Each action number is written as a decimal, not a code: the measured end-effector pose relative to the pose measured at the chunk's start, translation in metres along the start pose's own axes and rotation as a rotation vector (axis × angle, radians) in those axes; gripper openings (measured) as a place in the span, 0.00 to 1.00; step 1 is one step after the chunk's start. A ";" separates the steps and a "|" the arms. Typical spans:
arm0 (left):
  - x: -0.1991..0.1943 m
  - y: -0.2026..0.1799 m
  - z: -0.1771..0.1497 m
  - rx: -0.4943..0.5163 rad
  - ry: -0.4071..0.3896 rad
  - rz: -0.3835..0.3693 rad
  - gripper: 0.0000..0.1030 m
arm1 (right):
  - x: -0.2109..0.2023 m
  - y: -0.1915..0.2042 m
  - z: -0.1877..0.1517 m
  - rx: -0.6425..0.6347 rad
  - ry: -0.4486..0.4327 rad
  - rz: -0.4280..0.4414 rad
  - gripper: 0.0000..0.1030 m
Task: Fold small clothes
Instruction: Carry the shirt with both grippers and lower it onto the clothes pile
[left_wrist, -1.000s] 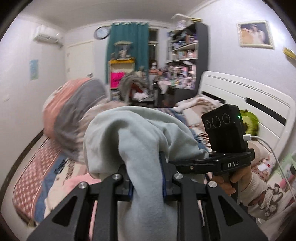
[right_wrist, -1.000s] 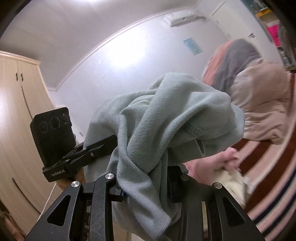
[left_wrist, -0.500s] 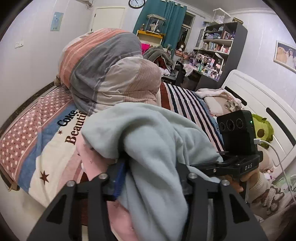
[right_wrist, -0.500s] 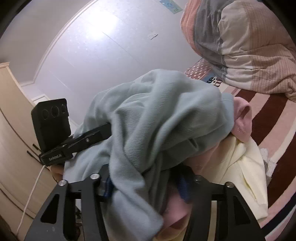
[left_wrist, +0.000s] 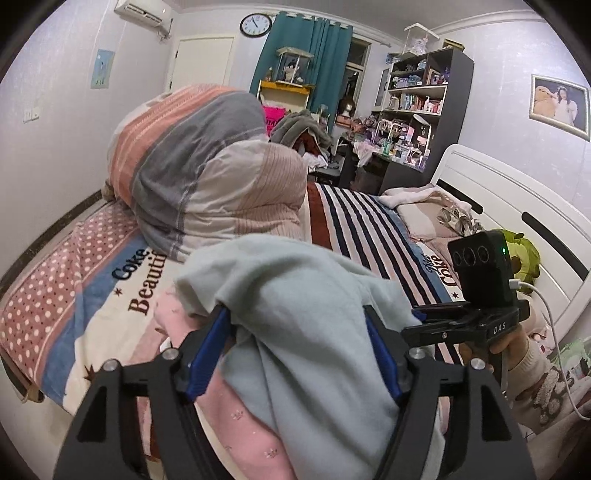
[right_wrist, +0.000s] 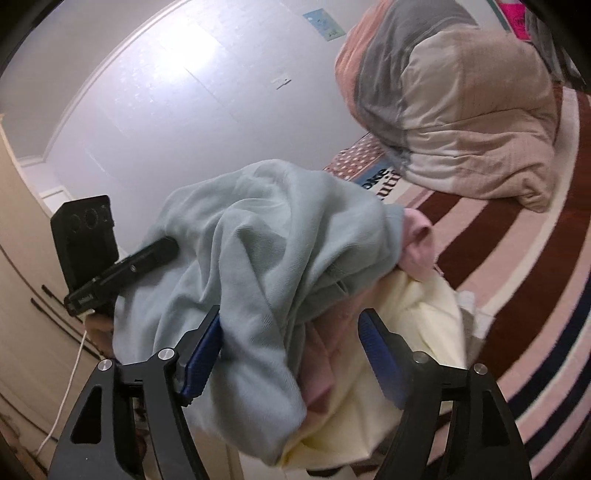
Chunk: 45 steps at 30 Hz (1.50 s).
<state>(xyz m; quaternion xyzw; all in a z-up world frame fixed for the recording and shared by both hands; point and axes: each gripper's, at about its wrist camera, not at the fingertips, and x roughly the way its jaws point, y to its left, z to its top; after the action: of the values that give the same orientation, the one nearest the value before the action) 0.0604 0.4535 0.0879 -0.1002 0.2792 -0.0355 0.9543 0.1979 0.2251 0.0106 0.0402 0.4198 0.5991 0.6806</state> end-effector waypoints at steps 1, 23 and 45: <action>-0.004 -0.003 0.001 0.007 -0.011 0.008 0.67 | -0.006 0.001 -0.002 -0.003 -0.004 -0.010 0.68; -0.018 -0.036 -0.036 0.029 -0.010 0.073 0.37 | 0.034 0.011 -0.006 0.005 0.038 0.106 0.31; -0.014 0.051 -0.044 -0.099 -0.018 0.124 0.49 | 0.063 0.011 0.019 -0.024 0.046 0.084 0.47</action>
<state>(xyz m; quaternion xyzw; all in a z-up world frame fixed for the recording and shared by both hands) 0.0251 0.4973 0.0480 -0.1302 0.2778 0.0385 0.9510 0.1966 0.2909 -0.0037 0.0357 0.4262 0.6328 0.6455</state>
